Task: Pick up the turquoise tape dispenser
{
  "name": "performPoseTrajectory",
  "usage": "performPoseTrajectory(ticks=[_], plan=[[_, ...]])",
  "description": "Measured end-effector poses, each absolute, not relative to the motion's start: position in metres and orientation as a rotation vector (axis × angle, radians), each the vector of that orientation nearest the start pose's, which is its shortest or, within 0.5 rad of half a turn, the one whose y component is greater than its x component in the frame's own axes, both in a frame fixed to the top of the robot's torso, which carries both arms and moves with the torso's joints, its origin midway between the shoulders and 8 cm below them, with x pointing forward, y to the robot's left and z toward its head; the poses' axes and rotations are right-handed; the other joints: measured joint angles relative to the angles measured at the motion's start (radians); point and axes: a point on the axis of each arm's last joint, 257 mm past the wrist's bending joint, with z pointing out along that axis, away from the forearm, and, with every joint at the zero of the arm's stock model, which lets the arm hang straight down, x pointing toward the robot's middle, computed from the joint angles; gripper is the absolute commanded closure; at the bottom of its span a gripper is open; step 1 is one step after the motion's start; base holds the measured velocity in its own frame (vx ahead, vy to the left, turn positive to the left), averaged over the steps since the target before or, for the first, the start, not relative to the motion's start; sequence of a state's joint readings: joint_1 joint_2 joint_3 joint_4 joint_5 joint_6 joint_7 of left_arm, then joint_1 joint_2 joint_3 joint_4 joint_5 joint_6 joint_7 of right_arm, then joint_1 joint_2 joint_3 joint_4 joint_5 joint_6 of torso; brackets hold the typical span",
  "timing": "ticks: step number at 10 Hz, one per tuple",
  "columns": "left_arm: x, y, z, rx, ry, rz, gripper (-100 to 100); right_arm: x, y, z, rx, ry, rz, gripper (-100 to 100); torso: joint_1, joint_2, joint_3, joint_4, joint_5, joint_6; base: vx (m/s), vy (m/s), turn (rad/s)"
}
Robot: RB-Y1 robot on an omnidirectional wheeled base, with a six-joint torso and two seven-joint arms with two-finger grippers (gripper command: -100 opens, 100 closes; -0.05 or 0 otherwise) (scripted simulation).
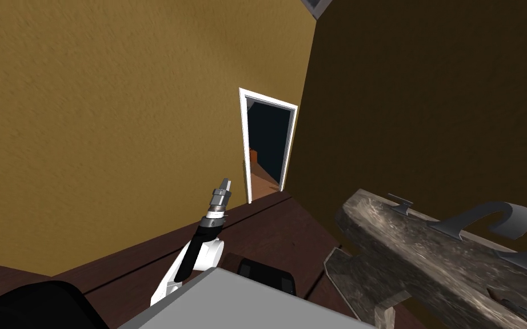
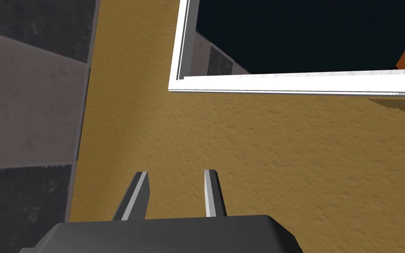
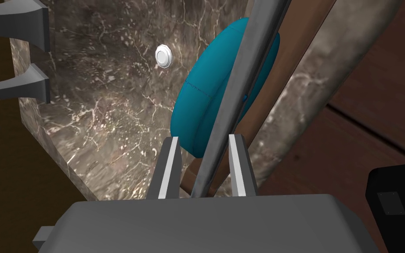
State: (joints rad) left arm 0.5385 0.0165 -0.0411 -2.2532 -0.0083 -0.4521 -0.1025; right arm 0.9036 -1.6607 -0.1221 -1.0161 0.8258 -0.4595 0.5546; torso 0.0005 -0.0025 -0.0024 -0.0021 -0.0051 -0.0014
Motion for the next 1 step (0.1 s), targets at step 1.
performPoseTrajectory(ticks=[1], plan=[[0.3554, 0.2701, -0.0106, -0.690, 0.736, -1.206, 0, 0.1750, -0.8216, -0.1981, -1.423, 2.501, -0.939, 0, 0.000, 0.000, 0.000, 0.000, 0.000, 0.000, 0.000, 0.000, 0.000]])
